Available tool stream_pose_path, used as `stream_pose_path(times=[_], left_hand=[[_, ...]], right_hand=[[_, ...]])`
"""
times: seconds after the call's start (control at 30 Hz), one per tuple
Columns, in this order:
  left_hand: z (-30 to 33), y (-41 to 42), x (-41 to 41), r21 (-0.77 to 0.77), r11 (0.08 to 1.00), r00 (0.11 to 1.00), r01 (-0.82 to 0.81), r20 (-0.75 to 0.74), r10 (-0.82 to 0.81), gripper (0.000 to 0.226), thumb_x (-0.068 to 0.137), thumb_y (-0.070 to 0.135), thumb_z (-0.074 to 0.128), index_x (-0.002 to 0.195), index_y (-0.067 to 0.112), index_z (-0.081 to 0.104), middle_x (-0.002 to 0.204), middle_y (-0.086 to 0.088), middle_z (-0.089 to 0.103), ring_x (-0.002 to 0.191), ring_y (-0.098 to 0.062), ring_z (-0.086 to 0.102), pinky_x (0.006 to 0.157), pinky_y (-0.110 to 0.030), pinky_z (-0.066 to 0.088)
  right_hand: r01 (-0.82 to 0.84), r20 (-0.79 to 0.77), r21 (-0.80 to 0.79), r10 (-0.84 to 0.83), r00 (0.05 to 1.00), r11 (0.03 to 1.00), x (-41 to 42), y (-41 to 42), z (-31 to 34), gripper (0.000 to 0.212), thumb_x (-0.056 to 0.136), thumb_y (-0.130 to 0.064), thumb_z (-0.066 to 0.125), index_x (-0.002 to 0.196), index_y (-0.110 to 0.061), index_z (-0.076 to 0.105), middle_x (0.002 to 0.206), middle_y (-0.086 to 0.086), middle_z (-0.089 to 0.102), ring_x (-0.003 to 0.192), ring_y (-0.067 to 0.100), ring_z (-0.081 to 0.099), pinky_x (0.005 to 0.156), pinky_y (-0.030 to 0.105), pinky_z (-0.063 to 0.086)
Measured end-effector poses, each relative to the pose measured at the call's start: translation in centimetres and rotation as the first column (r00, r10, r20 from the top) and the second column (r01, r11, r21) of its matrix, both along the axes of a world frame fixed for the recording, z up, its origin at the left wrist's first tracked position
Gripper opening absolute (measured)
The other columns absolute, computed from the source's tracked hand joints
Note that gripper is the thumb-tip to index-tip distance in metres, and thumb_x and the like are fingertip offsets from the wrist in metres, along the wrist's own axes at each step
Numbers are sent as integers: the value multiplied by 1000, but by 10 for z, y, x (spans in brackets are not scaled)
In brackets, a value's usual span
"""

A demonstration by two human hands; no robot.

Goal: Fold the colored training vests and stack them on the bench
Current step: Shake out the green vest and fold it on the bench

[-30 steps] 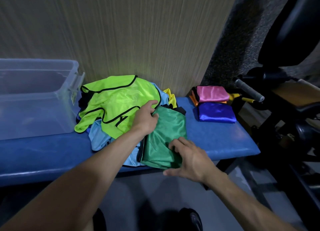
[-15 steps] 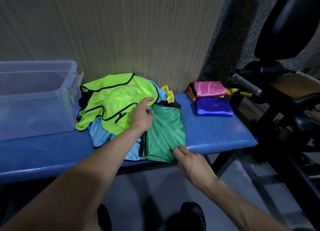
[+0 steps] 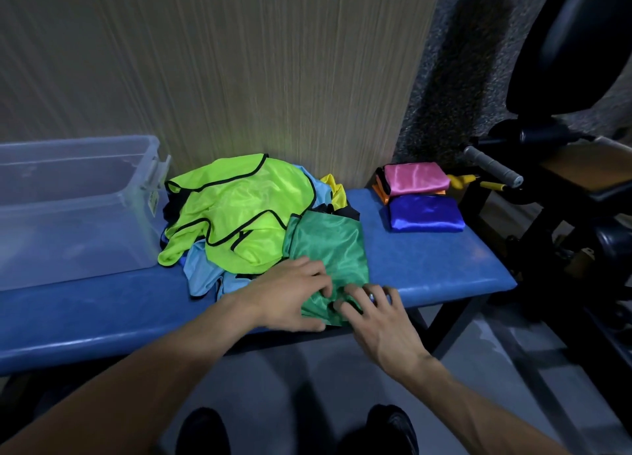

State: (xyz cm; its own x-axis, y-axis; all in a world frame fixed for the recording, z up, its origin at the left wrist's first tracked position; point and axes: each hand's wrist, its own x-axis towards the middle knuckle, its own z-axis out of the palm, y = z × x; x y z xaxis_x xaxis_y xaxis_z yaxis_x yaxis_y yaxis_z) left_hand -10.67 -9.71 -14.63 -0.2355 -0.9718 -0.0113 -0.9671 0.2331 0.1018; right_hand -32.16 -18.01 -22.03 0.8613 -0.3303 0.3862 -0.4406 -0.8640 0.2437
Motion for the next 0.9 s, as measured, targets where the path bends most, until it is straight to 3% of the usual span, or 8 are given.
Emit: stream_pose_path(times=[0.13, 0.23, 0.37, 0.5, 0.6, 0.73, 0.8, 0.9], left_hand=[[-12, 12, 13, -64, 998, 1000, -1, 28, 3, 61, 83, 50, 72, 135, 35, 45, 133, 14, 39, 122, -8, 35, 103, -26, 38], [-14, 17, 18, -89, 996, 1000, -25, -20, 23, 59, 86, 44, 68, 139, 31, 45, 134, 12, 42, 123, -10, 38, 100, -29, 44], [-15, 19, 16, -112, 989, 993, -100, -68, 93, 62, 89, 50, 62, 141, 25, 38, 131, 10, 45, 118, -11, 41, 95, -30, 47], [-8, 15, 8, -143, 962, 942, -233, -280, 186, 41, 93, 32, 62, 130, 24, 46, 114, 10, 54, 100, -10, 49, 83, -29, 46], [-1, 13, 8, -155, 943, 876, -295, -437, 202, 26, 93, 22, 60, 118, 28, 54, 88, 19, 55, 76, -3, 53, 65, -22, 41], [21, 7, 6, -215, 909, 808, -356, -559, 185, 18, 99, 18, 60, 116, 20, 65, 79, 18, 63, 57, 0, 56, 50, -15, 37], [42, 0, 2, -258, 878, 730, -403, -669, 139, 15, 98, 26, 63, 110, 19, 69, 87, 8, 71, 67, -5, 65, 61, -27, 53], [73, -20, -5, -302, 831, 582, -467, -812, 32, 30, 94, 38, 62, 98, 9, 66, 92, -11, 72, 89, -32, 69, 80, -50, 56]], right_hand=[[-57, 82, 16, 55, 995, 998, 2, -6, 10, 33, 79, -21, 58, 112, -25, 60, 116, -7, 62, 100, 25, 56, 83, 40, 42], [-64, 214, 207, 19, 977, 976, 7, -10, 24, 28, 80, -21, 52, 104, -27, 65, 97, -12, 66, 92, 18, 59, 81, 35, 38], [-114, 419, 569, -168, 892, 814, 9, -15, 53, 21, 85, -17, 66, 104, -26, 69, 81, -9, 67, 74, 11, 55, 68, 32, 43], [-207, 462, 705, -218, 860, 678, 13, -26, 73, 14, 90, -28, 66, 103, -30, 69, 72, -4, 68, 57, 11, 58, 65, 34, 52], [-255, 492, 762, -277, 825, 595, 12, -39, 82, 21, 86, -45, 60, 103, -35, 67, 77, 1, 70, 72, 29, 67, 71, 51, 56], [-396, 577, 779, -310, 756, 486, 10, -55, 99, 10, 94, -27, 67, 104, -26, 69, 93, 1, 74, 91, 23, 71, 84, 52, 57], [-506, 674, 728, -345, 654, 462, 9, -60, 117, 13, 96, -10, 67, 108, -15, 69, 99, 5, 75, 96, 20, 70, 86, 42, 56], [-652, 714, 684, -480, 510, 326, 8, -65, 141, 30, 94, -22, 69, 118, -5, 67, 110, 13, 75, 104, 25, 71, 91, 38, 56]])
